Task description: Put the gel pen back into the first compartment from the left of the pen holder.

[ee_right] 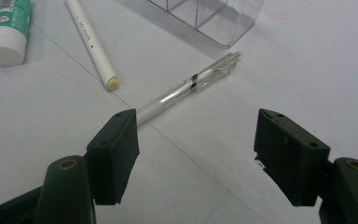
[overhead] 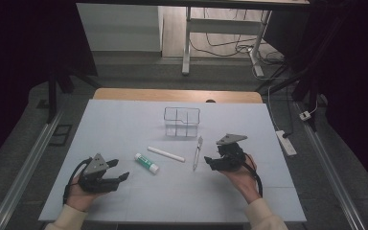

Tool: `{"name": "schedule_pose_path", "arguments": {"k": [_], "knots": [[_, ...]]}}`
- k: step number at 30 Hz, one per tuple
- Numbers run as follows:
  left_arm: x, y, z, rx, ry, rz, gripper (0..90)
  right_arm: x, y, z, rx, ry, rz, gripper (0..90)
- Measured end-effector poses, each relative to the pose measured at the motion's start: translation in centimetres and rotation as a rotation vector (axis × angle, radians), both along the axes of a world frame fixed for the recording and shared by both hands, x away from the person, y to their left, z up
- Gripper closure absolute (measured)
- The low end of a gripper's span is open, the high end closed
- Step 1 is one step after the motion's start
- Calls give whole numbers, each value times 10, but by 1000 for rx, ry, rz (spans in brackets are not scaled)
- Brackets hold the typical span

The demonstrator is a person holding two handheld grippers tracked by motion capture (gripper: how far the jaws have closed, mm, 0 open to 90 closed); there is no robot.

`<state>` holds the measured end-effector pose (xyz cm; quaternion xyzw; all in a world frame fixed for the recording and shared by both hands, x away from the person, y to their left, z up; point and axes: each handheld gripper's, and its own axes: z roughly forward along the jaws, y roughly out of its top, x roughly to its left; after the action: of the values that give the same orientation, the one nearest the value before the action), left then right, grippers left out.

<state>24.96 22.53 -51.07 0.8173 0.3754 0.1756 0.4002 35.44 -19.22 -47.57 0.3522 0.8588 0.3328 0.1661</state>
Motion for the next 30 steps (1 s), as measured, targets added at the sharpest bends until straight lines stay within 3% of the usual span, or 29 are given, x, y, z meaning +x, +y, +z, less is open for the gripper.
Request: {"name": "schedule_pose_path", "arguments": {"k": [11,24,30], "knots": [[2,-3,-1,17,-5,3,343,13,31,-1,-28,61,-80,330],[3,0,-3,15,0,22,340,23,53,-22,-78,119,-120,345],[1,0,-2,13,-35,21,340,27,62,-28,-108,118,-156,368]]}}
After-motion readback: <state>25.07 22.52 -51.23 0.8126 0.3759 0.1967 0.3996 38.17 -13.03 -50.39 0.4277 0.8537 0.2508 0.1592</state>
